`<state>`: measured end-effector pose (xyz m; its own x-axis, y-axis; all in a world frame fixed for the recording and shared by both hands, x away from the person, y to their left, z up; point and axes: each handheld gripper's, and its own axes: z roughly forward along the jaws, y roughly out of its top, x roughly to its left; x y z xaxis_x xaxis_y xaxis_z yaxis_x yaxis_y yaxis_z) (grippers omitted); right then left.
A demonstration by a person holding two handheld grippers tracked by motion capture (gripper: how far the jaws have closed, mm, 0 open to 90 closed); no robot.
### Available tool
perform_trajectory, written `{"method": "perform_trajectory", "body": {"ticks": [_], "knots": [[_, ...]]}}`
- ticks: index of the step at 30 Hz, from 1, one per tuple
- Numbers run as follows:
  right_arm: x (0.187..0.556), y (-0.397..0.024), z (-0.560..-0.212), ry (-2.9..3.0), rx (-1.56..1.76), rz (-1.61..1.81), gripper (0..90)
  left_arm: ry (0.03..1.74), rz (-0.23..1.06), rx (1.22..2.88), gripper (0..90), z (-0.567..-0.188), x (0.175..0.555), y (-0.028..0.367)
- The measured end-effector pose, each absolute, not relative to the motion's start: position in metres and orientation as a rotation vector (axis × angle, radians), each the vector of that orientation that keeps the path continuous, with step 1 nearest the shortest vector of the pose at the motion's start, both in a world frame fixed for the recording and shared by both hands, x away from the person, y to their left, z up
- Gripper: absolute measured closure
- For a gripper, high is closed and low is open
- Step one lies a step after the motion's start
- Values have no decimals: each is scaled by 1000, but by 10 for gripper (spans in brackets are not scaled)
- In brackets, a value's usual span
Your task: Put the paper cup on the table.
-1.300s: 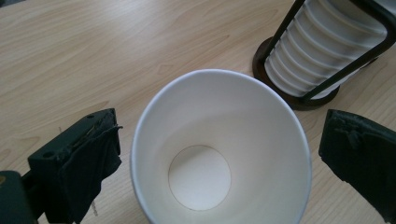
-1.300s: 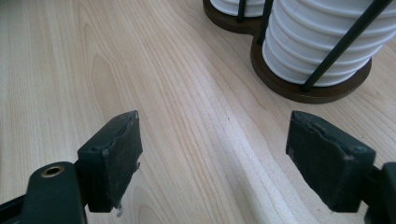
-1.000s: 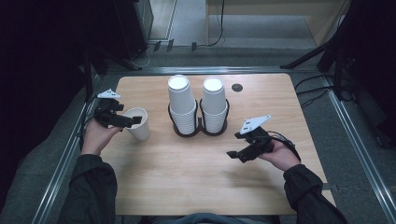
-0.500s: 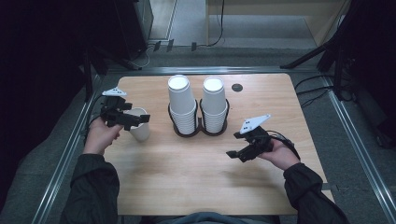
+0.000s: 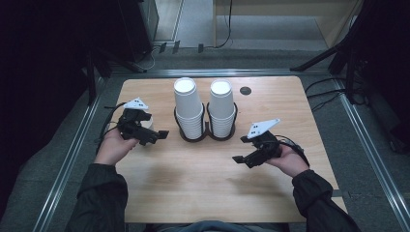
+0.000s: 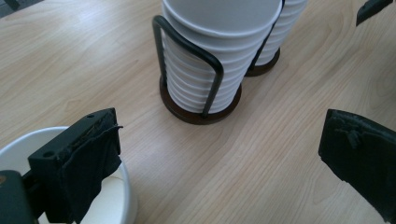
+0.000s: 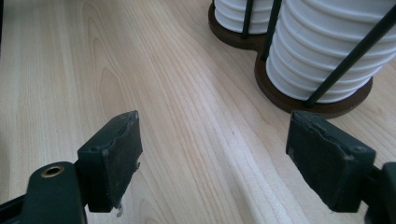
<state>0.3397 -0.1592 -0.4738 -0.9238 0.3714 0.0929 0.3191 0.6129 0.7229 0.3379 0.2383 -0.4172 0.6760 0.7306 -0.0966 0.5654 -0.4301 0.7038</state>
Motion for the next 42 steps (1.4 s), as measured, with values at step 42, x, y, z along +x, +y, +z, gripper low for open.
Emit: {"method": "perform_trajectory", "body": {"ticks": [42], "knots": [[334,-152,-470,2760,580,1194,189,817,198,2279,0,-491,312,138]]}}
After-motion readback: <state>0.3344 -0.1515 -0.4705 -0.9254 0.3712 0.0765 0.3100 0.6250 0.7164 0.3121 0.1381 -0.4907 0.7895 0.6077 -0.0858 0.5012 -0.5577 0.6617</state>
